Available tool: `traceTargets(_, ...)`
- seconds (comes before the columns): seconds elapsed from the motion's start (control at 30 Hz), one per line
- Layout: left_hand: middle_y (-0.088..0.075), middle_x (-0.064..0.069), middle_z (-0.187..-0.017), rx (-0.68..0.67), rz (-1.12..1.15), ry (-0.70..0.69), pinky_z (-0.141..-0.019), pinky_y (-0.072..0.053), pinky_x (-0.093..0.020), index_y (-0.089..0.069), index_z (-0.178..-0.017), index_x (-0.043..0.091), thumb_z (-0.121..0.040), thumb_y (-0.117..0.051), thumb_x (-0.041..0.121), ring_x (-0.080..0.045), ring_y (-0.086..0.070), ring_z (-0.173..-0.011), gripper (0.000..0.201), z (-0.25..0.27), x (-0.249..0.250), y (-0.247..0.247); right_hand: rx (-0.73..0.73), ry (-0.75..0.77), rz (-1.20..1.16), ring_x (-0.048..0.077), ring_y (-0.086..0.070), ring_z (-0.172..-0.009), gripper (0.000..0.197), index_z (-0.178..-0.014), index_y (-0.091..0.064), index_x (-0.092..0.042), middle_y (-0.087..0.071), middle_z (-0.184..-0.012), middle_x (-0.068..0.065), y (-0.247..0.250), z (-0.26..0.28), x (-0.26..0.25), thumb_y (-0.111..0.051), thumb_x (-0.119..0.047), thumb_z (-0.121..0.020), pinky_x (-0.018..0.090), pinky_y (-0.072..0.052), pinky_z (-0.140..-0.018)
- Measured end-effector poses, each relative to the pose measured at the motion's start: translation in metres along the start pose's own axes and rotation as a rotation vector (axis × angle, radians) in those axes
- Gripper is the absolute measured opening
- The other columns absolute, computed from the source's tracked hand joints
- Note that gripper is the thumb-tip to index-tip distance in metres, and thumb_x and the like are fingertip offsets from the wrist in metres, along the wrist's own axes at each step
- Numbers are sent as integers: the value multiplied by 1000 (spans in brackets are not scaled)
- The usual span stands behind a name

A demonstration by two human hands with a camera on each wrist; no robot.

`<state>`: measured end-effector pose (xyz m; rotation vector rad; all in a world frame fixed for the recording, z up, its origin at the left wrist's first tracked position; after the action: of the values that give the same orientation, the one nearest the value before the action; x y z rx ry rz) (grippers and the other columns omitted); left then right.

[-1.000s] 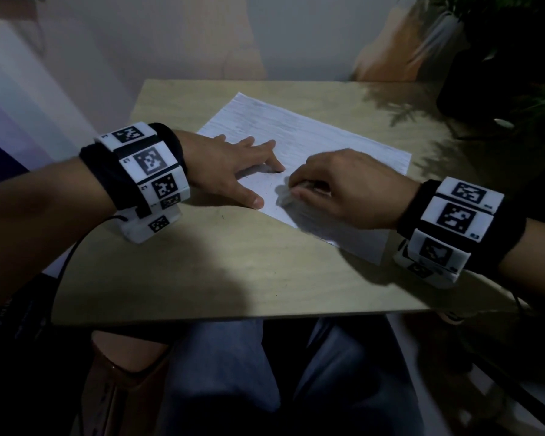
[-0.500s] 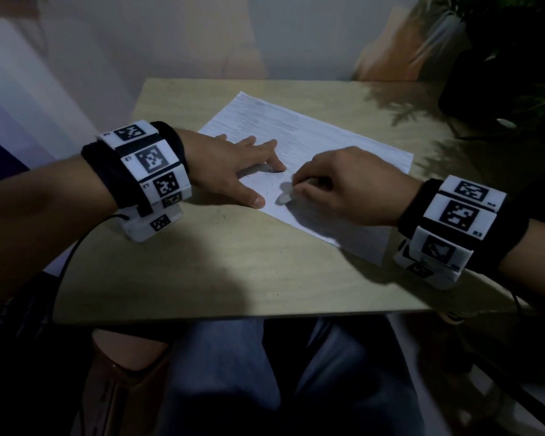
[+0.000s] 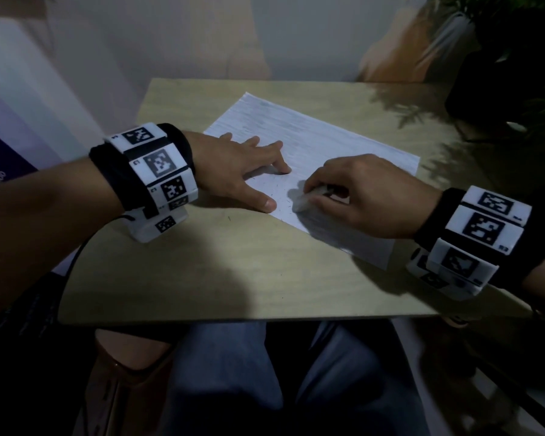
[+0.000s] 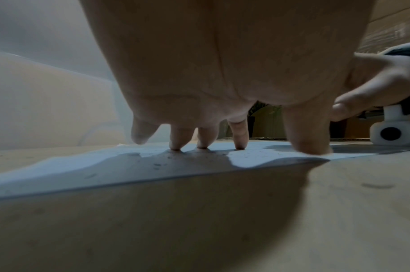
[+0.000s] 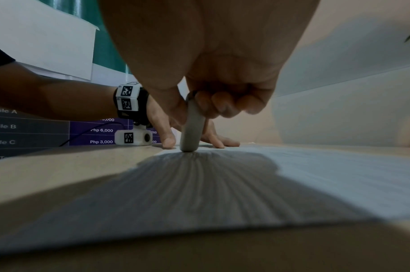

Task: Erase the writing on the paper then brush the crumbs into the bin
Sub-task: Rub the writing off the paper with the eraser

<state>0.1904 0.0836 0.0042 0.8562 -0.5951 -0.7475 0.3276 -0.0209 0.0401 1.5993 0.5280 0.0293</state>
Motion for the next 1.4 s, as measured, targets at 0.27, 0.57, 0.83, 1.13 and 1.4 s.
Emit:
traceTargets(0.27,-3,1,-172,65,-34,31,-126,3,-54,-14,-156,46,-87,-51,75,-25,0,-158,83,1,0,5,-4,-67,-85,8,-57,-79,54,-111,-71,-26,-70,-96,-12,4,-3,5,-40,-62,-84,37,-52,-77)
traceTargets(0.57,19,6,-169,0,-66,62,-125,5,-56,1,-157,57,-90,-44,75,-27,13,-157,82,3,0,1,-104,-76,-171,6,-62,-83,58,-110,-74,-28,-74,-98,-11,0,-1,0,-44,-69,-83,31,-51,-79)
traceTargets(0.83,18,4,-169,10,-105,87,-125,5,-56,2,-157,55,-91,-41,76,-30,9,-157,82,4,3,2,-78,-53,-79,11,-65,-86,54,-109,-74,-28,-75,-99,-11,-2,-4,2,-42,-66,-89,36,-52,-79)
traceTargets(1.13,19,4,-169,5,-93,95,-125,5,-57,2,-157,56,-89,-41,78,-31,9,-157,83,4,1,1,-42,-36,-14,15,-66,-88,49,-109,-73,-27,-74,-100,-8,0,-10,4,-42,-61,-90,38,-53,-79)
traceTargets(1.4,19,3,-169,-5,-92,100,-125,5,-57,4,-157,54,-81,-34,82,-32,11,-157,90,4,1,0,7,-90,79,17,-65,-85,64,-103,-72,-29,-74,-95,-8,2,-13,12,-30,-73,-83,41,-53,-75)
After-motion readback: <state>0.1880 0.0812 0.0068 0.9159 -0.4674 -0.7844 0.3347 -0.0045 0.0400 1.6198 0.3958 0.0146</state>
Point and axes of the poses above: each hand's wrist, its own z-axis away from the middle knuckle, its own y-axis out of the back of the hand, x = y × z, the point moved 7 cm from there along -z, towards the middle knuckle
